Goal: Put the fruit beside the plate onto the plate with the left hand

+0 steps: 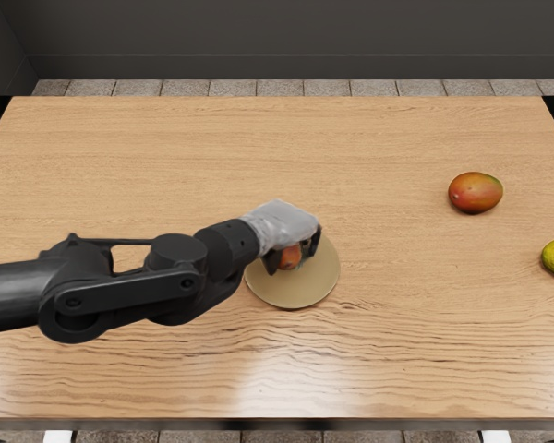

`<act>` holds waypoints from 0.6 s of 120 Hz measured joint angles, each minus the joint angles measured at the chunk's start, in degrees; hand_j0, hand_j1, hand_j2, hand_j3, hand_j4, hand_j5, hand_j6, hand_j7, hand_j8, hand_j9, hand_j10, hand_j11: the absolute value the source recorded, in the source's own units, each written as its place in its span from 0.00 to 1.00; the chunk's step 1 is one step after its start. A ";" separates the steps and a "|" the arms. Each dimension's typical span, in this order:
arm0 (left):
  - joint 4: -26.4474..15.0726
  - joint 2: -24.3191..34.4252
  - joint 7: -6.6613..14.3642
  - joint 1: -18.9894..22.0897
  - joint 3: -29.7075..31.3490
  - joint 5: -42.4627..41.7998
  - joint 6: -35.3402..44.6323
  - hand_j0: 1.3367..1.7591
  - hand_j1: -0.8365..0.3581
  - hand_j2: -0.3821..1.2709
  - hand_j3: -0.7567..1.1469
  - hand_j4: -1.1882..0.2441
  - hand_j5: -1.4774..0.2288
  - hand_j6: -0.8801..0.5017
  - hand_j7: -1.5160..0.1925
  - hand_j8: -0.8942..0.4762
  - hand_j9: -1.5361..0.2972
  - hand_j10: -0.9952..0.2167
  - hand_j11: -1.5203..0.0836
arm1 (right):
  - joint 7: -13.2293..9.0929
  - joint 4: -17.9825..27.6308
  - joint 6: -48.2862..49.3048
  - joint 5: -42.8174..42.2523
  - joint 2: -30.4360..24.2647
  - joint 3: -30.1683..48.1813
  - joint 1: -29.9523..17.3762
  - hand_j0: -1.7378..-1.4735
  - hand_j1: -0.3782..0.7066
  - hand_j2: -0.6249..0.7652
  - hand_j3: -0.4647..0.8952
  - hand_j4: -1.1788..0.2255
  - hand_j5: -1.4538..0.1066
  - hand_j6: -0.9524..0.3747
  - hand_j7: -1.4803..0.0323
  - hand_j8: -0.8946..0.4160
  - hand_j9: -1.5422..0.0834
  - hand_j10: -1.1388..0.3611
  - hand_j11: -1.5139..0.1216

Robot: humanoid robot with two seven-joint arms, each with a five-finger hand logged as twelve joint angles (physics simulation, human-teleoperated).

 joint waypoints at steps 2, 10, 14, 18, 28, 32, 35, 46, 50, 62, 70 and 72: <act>-0.09 0.04 0.00 -0.21 -0.05 -0.33 0.00 0.75 0.56 0.34 0.40 0.49 0.45 0.39 0.49 0.40 0.47 0.44 0.53 | 0.00 -0.03 0.00 0.00 0.00 0.00 0.00 0.30 0.06 0.44 0.34 0.82 0.90 0.69 0.95 0.66 0.92 0.74 0.90; -0.87 0.70 0.00 -1.94 -0.22 -1.79 -0.18 0.76 0.61 0.32 0.40 0.54 0.51 0.40 0.55 0.42 0.52 0.49 0.59 | -0.01 -0.12 0.00 0.00 0.00 0.00 0.00 0.30 0.06 0.44 0.34 0.82 0.90 0.69 0.95 0.66 0.92 0.74 0.90; -1.28 1.35 0.00 -2.98 -0.54 -3.47 -0.25 0.76 0.63 0.31 0.40 0.55 0.54 0.41 0.57 0.43 0.54 0.51 0.61 | -0.01 -0.14 0.00 0.00 0.00 -0.02 0.00 0.30 0.06 0.44 0.34 0.82 0.90 0.69 0.95 0.66 0.92 0.74 0.90; -1.96 2.62 0.00 -3.59 -1.55 -5.55 -0.44 0.76 0.64 0.31 0.40 0.57 0.56 0.42 0.59 0.43 0.56 0.52 0.63 | -0.01 -0.16 0.00 0.00 0.00 -0.01 0.00 0.30 0.06 0.44 0.34 0.82 0.90 0.69 0.95 0.66 0.92 0.74 0.90; -3.96 7.10 0.00 -4.48 -6.92 -15.28 -3.52 0.76 0.67 0.29 0.40 0.59 0.59 0.43 0.62 0.44 0.59 0.55 0.67 | -0.01 -0.20 0.00 0.00 0.00 -0.05 -0.01 0.30 0.06 0.44 0.34 0.82 0.90 0.69 0.95 0.66 0.92 0.74 0.90; -4.46 8.29 0.00 -4.49 -9.92 -20.31 -6.47 0.76 0.68 0.29 0.40 0.60 0.61 0.43 0.63 0.45 0.60 0.56 0.68 | -0.01 -0.22 0.00 0.00 0.00 -0.06 -0.03 0.30 0.06 0.44 0.34 0.82 0.90 0.69 0.95 0.66 0.92 0.74 0.90; -4.75 9.38 0.00 -4.45 -12.31 -23.95 -9.02 0.76 0.69 0.28 0.40 0.61 0.61 0.43 0.64 0.45 0.61 0.56 0.68 | -0.01 -0.23 0.00 0.00 0.00 -0.07 -0.06 0.30 0.06 0.44 0.34 0.82 0.90 0.69 0.95 0.66 0.92 0.74 0.90; -5.30 21.77 0.00 -3.81 -18.73 -40.30 -17.25 0.76 0.70 0.28 0.40 0.62 0.63 0.44 0.66 0.45 0.62 0.58 0.70 | -0.01 -0.23 0.00 0.00 0.00 -0.08 -0.21 0.30 0.06 0.44 0.34 0.82 0.90 0.69 0.95 0.66 0.92 0.74 0.90; -5.26 25.49 0.00 -2.71 -20.71 -46.30 -19.26 0.76 0.71 0.27 0.40 0.63 0.64 0.44 0.66 0.45 0.63 0.58 0.71 | -0.01 -0.23 0.00 0.00 0.00 -0.08 -0.23 0.30 0.06 0.44 0.34 0.82 0.90 0.69 0.95 0.66 0.92 0.74 0.90; -3.61 31.62 0.00 2.14 -26.52 -63.75 -22.55 0.76 0.72 0.27 0.40 0.64 0.65 0.44 0.67 0.46 0.64 0.59 0.72 | -0.01 -0.22 0.00 0.00 0.00 -0.09 -0.24 0.30 0.06 0.44 0.34 0.82 0.90 0.69 0.95 0.66 0.92 0.74 0.90; -2.08 35.95 0.00 6.78 -30.05 -72.22 -23.52 0.76 0.72 0.27 0.40 0.64 0.66 0.45 0.68 0.46 0.64 0.60 0.73 | -0.01 -0.22 0.00 -0.01 0.00 -0.09 -0.21 0.30 0.06 0.44 0.34 0.82 0.90 0.69 0.95 0.66 0.92 0.74 0.90; -1.62 37.32 0.00 7.42 -30.83 -74.18 -23.68 0.76 0.73 0.27 0.40 0.64 0.66 0.45 0.68 0.46 0.65 0.60 0.73 | -0.01 -0.21 0.00 -0.01 0.00 -0.09 -0.20 0.30 0.06 0.44 0.34 0.82 0.90 0.69 0.95 0.66 0.92 0.74 0.90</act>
